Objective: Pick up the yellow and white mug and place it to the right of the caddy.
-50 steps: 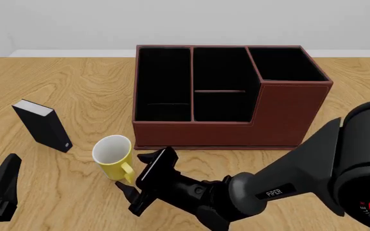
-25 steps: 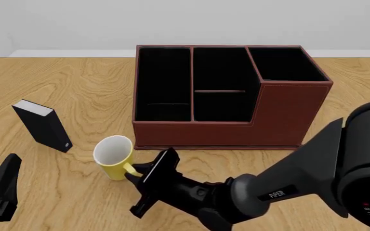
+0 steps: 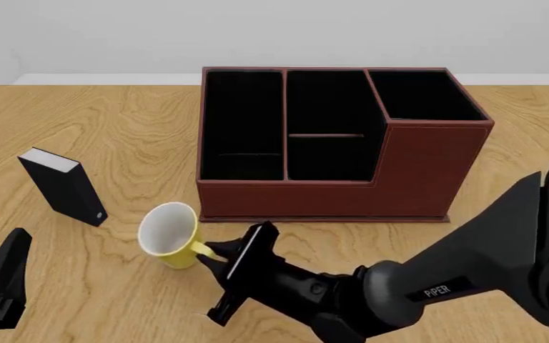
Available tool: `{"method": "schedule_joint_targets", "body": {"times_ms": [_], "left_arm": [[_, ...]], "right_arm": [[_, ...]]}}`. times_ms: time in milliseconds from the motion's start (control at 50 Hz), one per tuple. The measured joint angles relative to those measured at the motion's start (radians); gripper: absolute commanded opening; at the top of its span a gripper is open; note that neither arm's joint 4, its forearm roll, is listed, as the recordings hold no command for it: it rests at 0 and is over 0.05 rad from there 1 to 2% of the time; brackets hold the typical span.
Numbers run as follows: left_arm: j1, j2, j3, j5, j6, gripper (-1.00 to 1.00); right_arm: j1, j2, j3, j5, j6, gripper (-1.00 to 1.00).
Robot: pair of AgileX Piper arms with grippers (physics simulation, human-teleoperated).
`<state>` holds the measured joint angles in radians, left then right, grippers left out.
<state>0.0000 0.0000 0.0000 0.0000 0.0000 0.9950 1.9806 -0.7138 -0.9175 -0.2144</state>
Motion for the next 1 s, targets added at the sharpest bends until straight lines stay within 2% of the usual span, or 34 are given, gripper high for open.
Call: {"method": "schedule_joint_targets", "body": {"times_ms": [620, 1000], "left_arm": [[0.0, 0.0, 0.0, 0.0, 0.0, 1.0], [0.0, 0.0, 0.0, 0.0, 0.0, 1.0]], "right_arm": [[0.008, -0.209, 0.125, 0.004, -0.089, -1.0], [-0.013, -0.452, 0.191, 0.119, -0.123, -1.0]]}}
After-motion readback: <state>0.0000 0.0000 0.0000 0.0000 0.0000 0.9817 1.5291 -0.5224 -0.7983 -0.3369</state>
